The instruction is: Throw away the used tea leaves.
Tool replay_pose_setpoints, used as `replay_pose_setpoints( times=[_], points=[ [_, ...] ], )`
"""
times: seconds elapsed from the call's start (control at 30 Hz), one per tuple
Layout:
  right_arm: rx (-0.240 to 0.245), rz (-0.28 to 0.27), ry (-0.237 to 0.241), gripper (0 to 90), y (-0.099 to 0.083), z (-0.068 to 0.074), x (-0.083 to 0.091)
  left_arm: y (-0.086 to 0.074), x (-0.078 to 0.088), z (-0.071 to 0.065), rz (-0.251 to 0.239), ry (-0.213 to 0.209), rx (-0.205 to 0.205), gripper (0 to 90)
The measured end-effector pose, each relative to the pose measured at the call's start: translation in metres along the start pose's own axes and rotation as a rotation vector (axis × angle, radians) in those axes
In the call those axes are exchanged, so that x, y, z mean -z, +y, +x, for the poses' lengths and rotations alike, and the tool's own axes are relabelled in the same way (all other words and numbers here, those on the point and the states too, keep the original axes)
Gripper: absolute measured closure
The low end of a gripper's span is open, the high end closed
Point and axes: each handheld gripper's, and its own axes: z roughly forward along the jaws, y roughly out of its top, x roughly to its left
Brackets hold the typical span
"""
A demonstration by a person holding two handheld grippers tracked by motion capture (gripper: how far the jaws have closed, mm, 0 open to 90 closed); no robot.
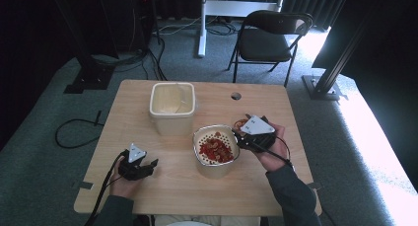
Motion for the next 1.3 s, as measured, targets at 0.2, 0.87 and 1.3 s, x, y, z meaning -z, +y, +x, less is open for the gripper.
replay_pose_setpoints(
  times=[0.2, 0.87, 1.3],
  points=[
    [0.082, 0.040, -0.037, 34.0, 0.006, 0.007, -0.004, 0.000, 0.000, 0.000, -0.001, -0.002, 0.001, 42.8],
    [0.311, 0.108, -0.141, 33.7, 0.018, 0.022, -0.008, 0.001, -0.001, -0.003, 0.003, -0.001, -0.015, 42.8],
    [0.631, 0.200, -0.236, 33.7, 0.025, 0.049, -0.015, 0.001, -0.001, -0.003, 0.006, 0.000, -0.019, 42.8]
  ],
)
